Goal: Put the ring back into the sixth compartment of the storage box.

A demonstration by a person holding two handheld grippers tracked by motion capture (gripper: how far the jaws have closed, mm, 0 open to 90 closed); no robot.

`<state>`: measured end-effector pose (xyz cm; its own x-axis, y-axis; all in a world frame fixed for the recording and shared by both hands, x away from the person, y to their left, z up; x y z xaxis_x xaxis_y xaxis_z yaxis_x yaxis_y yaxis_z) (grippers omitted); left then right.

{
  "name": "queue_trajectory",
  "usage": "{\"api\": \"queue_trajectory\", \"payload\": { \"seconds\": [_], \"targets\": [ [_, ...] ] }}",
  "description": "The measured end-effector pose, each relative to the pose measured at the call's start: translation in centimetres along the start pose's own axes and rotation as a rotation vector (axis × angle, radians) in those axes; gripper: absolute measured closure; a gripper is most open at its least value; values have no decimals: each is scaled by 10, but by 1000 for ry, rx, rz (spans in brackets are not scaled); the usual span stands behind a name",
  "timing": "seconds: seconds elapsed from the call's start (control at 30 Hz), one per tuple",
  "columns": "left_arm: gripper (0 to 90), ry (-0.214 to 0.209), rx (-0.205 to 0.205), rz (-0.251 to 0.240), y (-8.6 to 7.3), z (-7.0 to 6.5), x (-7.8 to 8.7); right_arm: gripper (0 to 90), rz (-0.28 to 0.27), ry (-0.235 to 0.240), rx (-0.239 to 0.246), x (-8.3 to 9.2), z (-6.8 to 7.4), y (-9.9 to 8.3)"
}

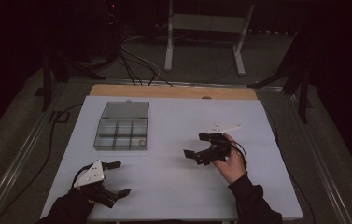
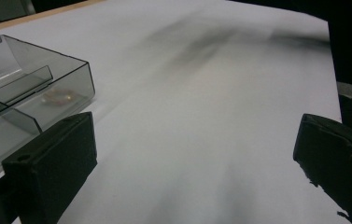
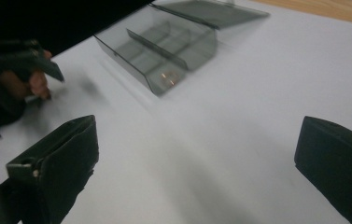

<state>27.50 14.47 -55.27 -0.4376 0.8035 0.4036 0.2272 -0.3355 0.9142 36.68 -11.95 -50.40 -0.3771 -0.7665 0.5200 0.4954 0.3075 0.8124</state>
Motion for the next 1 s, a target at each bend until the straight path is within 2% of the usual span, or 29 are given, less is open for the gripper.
{"api": "queue_trajectory", "payload": {
  "seconds": [0.13,0.27,0.47,0.63,0.83,1.0],
  "targets": [
    [4,2,1,3,0,0,0,0,-8,-22,-3,17,-5,-23],
    [4,5,-3,2,0,0,0,0,-9,-46,-38,33,-12,-46],
    [4,4,-1,5,-1,0,0,0,-19,-74,-71,58,-19,-71],
    [4,6,-1,5,-1,0,0,0,-12,-124,-91,76,-27,-92],
    [4,7,-2,7,-1,0,0,0,17,-160,-105,91,-32,-117],
    [4,7,-4,4,0,0,0,0,40,-159,-122,94,-35,-128]
  ]
}}
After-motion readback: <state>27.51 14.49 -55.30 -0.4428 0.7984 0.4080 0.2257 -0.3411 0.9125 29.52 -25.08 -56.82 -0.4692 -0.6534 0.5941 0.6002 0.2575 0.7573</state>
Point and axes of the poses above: each handheld gripper's, and its own axes: x roughly backward along the jaws, y roughly out of its top, z roughly to its left, the point moved 9 cm from there along -x, roughly forward along the jaws, and after that the axes turned 2 degrees about y, right-handed, at the moved point
